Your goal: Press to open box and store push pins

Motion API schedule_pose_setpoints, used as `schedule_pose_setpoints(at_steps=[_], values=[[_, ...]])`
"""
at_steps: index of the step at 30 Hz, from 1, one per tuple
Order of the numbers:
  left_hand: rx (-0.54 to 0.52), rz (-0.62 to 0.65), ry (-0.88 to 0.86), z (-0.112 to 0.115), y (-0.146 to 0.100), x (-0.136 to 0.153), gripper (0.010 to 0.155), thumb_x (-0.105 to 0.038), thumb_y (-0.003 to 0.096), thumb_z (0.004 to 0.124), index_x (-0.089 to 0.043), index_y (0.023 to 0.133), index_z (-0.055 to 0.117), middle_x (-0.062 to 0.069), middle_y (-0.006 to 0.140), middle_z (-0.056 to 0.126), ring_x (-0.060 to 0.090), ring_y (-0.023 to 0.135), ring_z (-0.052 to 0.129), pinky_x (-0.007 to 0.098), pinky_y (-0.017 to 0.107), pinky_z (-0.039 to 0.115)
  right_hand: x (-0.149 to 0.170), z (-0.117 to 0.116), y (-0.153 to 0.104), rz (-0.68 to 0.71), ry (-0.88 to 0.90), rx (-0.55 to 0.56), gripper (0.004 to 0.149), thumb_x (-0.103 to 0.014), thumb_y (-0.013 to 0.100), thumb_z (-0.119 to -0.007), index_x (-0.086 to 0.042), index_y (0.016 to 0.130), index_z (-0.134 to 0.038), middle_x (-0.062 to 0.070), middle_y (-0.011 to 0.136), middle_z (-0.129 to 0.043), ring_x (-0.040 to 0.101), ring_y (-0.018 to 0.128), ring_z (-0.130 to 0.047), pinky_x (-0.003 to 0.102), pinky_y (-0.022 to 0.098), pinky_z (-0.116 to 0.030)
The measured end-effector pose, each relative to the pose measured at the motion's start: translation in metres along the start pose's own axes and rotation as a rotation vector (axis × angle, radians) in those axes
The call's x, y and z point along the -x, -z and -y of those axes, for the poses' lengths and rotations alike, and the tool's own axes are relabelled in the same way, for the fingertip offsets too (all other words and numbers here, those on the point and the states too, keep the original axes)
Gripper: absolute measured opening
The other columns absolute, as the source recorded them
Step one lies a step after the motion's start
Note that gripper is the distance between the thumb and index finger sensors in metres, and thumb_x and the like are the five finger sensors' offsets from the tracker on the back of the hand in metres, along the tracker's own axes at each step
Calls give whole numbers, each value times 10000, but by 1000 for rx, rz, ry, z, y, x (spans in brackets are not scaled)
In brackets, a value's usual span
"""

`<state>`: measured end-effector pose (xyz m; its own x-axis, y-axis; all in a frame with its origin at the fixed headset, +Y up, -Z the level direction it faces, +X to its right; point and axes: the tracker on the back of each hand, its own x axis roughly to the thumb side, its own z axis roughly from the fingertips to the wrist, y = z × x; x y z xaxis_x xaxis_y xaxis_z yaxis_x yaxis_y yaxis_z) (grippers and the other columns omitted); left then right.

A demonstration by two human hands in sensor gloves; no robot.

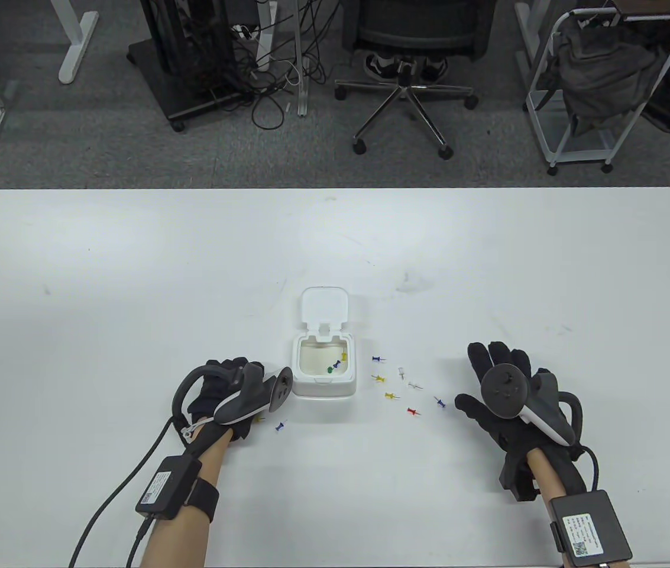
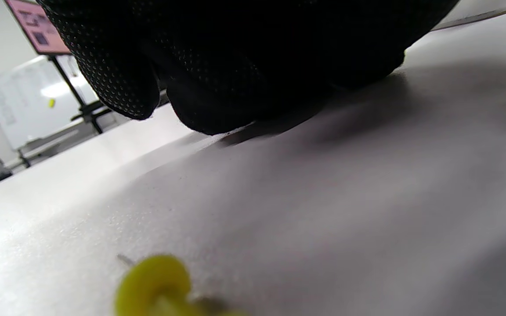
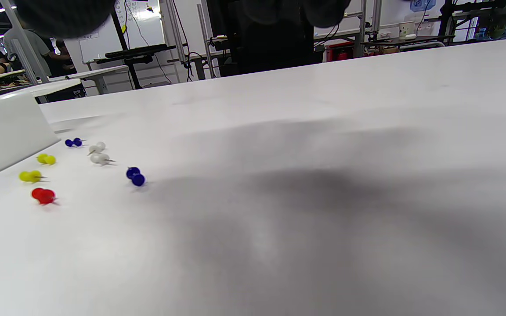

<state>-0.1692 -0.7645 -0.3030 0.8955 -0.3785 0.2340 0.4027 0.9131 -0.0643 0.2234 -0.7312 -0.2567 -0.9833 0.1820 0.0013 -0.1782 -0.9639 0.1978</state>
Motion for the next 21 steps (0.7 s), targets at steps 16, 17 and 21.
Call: schedule_pose_setpoints(at_steps=[16,17,21], values=[[-113,1,-96,-51,1,9,416,-464,464,741,-325,852,792,-88,848,919,106,583,1023,476,713,814,0,0,0,0,1,0,804,-585,436,-601,-299,1047,-163,184,1223,-237,537,1089,-304,788,698,-295],[-121,7,-104,-55,2,7,416,-464,464,741,-325,852,793,-86,848,919,108,585,1022,476,713,813,0,0,0,1,1,0,803,-585,437,-600,-298,1047,-164,183,1223,-237,537,1089,-305,788,698,-295],[-151,25,-119,-67,6,-3,417,-466,465,742,-327,855,790,-88,850,918,105,586,1022,476,714,813,0,0,0,1,1,-3,802,-584,437,-601,-300,1048,-166,182,1223,-239,537,1089,-305,788,698,-294]])
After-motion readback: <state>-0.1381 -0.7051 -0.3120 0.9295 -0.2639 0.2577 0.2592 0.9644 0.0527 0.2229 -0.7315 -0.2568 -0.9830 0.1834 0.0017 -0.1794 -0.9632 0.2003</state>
